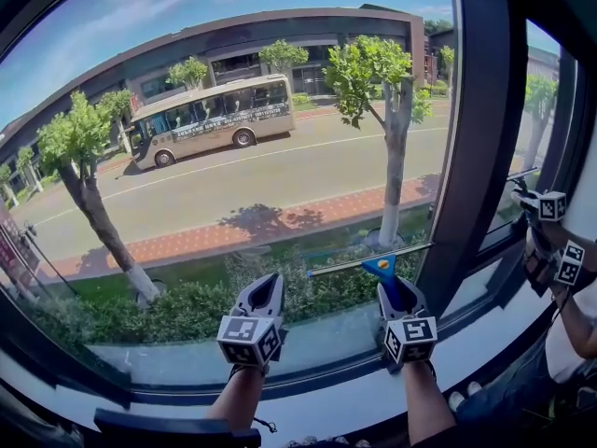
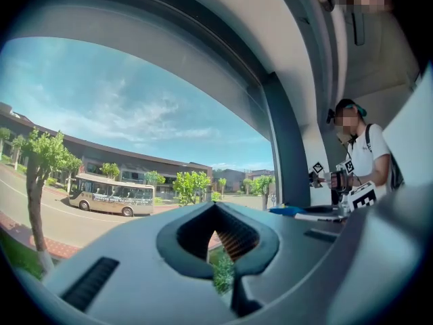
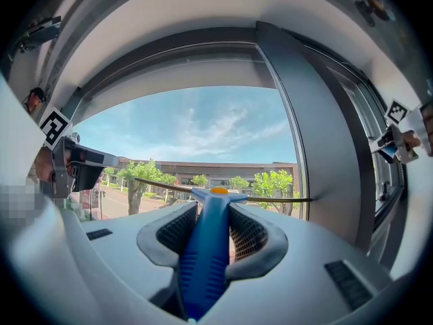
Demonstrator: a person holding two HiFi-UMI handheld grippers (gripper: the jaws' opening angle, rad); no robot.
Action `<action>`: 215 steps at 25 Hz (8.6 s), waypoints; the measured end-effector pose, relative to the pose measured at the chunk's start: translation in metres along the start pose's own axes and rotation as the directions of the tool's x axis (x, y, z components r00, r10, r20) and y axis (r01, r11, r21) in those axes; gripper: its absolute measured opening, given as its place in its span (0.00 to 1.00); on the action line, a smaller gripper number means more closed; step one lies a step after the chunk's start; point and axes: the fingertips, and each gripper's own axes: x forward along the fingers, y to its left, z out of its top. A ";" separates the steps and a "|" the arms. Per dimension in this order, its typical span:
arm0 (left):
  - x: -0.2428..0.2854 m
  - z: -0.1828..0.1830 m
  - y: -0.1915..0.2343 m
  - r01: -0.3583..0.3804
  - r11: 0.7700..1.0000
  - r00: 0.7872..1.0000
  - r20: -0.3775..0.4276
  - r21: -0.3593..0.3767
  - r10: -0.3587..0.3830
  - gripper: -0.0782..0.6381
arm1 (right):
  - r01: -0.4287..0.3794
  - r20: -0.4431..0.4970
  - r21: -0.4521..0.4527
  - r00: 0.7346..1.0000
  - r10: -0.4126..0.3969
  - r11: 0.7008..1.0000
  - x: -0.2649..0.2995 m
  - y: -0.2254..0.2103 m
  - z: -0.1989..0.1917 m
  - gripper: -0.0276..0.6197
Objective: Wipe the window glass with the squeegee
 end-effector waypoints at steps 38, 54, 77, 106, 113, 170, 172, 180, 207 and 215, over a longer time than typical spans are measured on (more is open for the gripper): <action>-0.196 0.394 0.186 -0.077 0.954 0.945 0.325 0.290 -0.023 0.11 | -0.019 0.445 -0.061 0.894 0.044 0.998 -0.021 0.245 0.441 0.26; -0.221 0.543 0.204 -0.296 0.897 0.818 0.572 0.328 0.060 0.11 | 0.059 0.575 -0.136 0.817 0.030 0.989 0.015 0.265 0.639 0.26; -0.214 0.579 0.199 -0.314 0.882 0.793 0.607 0.351 0.041 0.11 | 0.106 0.597 -0.088 0.801 -0.033 0.990 0.033 0.253 0.674 0.26; -0.210 0.527 0.214 -0.295 0.892 0.821 0.568 0.343 0.053 0.11 | 0.109 0.607 -0.099 0.795 -0.027 0.989 0.033 0.262 0.634 0.26; -0.213 0.519 0.209 -0.290 0.894 0.826 0.560 0.342 0.054 0.11 | 0.098 0.594 -0.096 0.804 -0.022 0.991 0.033 0.262 0.614 0.26; -0.202 0.394 0.200 -0.208 0.932 0.889 0.455 0.296 0.054 0.11 | 0.080 0.505 -0.116 0.863 -0.010 0.990 0.023 0.284 0.437 0.26; -0.203 0.389 0.201 -0.210 0.933 0.889 0.455 0.291 0.058 0.11 | 0.078 0.506 -0.118 0.862 -0.007 0.990 0.023 0.284 0.430 0.26; -0.206 0.362 0.195 -0.219 0.917 0.889 0.455 0.333 0.047 0.11 | 0.075 0.494 -0.127 0.869 -0.002 0.989 0.020 0.291 0.397 0.26; -0.197 0.247 0.201 -0.171 0.953 0.935 0.347 0.250 0.077 0.11 | 0.061 0.396 -0.132 0.918 -0.003 0.989 0.014 0.298 0.273 0.26; -0.197 0.216 0.195 -0.149 0.960 0.947 0.313 0.236 0.070 0.11 | 0.058 0.379 -0.126 0.925 -0.006 0.990 0.009 0.301 0.244 0.26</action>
